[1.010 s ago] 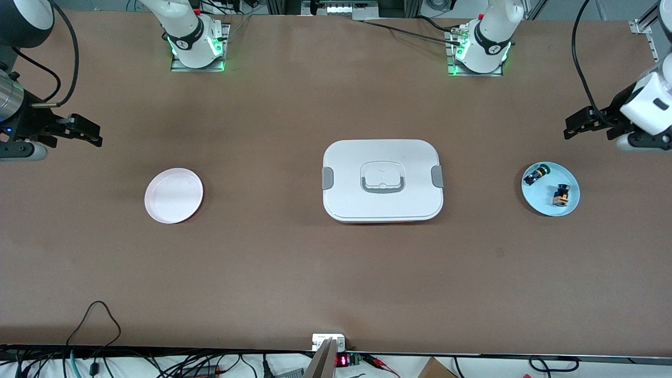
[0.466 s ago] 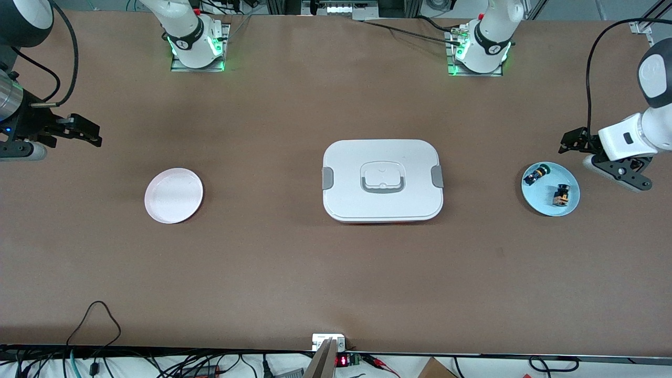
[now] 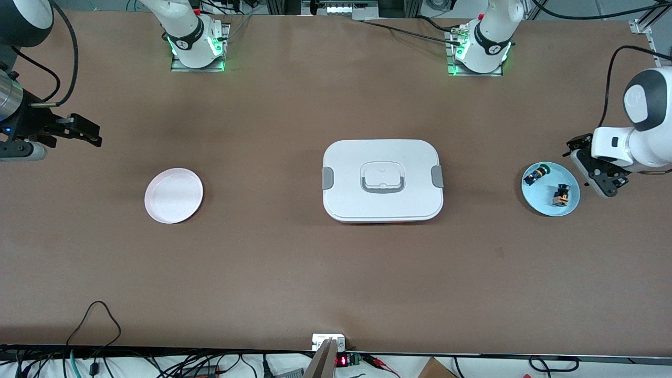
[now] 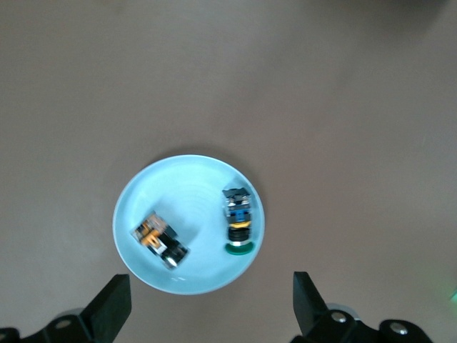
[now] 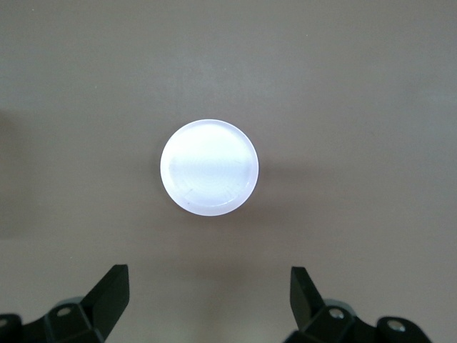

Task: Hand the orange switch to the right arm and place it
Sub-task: 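Lower the left gripper onto the orange switch on the blue plate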

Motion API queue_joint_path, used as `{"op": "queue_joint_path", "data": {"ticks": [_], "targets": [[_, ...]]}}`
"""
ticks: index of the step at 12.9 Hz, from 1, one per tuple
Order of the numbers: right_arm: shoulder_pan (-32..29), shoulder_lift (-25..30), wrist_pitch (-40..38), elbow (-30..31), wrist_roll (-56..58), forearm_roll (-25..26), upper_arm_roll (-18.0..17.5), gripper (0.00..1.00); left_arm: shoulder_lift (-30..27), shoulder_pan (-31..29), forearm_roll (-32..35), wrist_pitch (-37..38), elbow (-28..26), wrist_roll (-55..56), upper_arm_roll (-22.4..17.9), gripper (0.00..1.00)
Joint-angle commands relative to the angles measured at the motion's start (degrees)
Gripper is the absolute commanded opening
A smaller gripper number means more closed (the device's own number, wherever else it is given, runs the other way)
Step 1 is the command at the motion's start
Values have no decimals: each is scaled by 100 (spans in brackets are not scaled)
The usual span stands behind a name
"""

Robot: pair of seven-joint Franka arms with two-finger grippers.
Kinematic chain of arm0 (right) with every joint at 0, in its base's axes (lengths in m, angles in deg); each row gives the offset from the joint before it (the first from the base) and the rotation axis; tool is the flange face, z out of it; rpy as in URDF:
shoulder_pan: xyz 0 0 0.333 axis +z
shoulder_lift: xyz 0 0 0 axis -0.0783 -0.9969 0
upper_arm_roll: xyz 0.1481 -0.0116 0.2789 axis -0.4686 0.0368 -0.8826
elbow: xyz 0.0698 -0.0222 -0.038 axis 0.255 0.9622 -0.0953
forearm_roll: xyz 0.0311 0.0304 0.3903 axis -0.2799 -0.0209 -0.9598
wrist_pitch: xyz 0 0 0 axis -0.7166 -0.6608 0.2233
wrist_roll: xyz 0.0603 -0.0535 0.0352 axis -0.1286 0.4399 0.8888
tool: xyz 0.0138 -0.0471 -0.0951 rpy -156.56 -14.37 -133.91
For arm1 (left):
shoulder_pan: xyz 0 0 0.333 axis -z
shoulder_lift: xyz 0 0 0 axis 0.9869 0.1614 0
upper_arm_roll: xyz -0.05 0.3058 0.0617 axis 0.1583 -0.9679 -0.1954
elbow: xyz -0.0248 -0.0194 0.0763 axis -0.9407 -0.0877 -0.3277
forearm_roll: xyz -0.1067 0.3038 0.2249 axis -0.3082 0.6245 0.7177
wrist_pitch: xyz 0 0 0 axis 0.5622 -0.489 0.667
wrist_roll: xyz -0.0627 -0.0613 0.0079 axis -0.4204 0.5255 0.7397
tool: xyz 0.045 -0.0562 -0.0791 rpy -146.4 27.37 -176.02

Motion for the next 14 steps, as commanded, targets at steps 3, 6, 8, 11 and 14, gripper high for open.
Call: {"op": "queue_joint_path", "data": {"ticks": [3, 6, 8, 11, 14], "targets": [[-44, -30, -114, -102, 60, -71, -53, 100, 786, -419, 89, -929, 32, -2879, 19, 100], [-44, -30, -114, -102, 61, -71, -53, 100, 1278, -604, -138, -1491, 32, -4401, 19, 100], [-44, -21, -114, -102, 87, -71, -53, 100, 1516, -683, -446, -1650, 49, -5166, 19, 100], [-53, -30, -114, -102, 87, -71, -53, 100, 1683, -807, -561, -1756, 58, -5319, 19, 100], [-53, -30, -114, -111, 87, -71, -53, 100, 1833, -886, -561, -1888, 67, -5328, 19, 100]]}}
